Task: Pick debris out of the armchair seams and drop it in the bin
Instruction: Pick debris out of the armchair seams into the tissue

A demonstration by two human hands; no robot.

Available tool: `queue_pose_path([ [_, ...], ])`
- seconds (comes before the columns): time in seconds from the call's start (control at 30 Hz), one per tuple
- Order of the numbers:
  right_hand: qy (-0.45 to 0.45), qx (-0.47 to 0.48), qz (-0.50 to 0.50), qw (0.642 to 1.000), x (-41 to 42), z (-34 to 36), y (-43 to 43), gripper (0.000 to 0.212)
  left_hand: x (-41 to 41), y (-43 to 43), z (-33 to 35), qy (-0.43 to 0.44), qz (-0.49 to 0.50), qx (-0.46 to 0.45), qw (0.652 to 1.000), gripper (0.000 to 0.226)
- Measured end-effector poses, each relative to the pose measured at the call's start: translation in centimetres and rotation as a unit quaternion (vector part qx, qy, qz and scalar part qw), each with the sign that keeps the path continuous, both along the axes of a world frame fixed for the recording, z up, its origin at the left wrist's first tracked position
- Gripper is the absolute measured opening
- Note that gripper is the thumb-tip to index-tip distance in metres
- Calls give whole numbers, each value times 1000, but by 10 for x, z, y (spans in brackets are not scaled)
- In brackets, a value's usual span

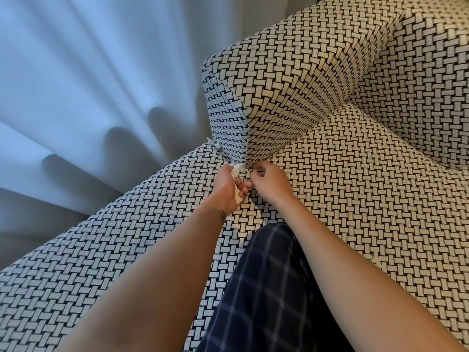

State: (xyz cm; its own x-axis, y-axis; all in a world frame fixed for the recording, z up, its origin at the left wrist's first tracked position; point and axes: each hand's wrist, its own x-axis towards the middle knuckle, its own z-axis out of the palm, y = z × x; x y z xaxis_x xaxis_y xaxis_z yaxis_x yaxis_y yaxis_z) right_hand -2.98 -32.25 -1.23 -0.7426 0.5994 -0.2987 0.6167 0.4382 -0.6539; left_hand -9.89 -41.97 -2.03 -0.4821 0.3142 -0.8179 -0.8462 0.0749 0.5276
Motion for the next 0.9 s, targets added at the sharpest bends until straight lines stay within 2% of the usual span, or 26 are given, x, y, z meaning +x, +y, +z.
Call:
queue_pose_path([
  [0.1,-64,71,72,993,-7,3,0,36,-1,-1,1,-7,3,6,1000,44],
  [0.17,-107,83,104,985,-14,8,1,32,-2,-1,1,-5,5,11,1000,44],
  [0.3,-157,3,116,981,-33,10,9,21,-3,-3,0,-11,-8,21,1000,46],
  [0.43,-187,-102,135,968,-40,14,19,27,-2,-4,0,-3,-14,35,999,45],
  [0.53,-181,-136,126,966,-40,15,23,32,-1,-2,1,11,1,36,999,42],
  [0.67,-84,-142,60,984,-33,-2,14,32,0,0,1,6,12,28,1000,42],
  [0.73,-53,-113,44,991,-32,-8,11,29,-1,0,2,3,13,27,1000,42],
  [0.9,-56,51,53,996,-37,-16,5,31,0,1,3,-1,20,18,1000,40],
])
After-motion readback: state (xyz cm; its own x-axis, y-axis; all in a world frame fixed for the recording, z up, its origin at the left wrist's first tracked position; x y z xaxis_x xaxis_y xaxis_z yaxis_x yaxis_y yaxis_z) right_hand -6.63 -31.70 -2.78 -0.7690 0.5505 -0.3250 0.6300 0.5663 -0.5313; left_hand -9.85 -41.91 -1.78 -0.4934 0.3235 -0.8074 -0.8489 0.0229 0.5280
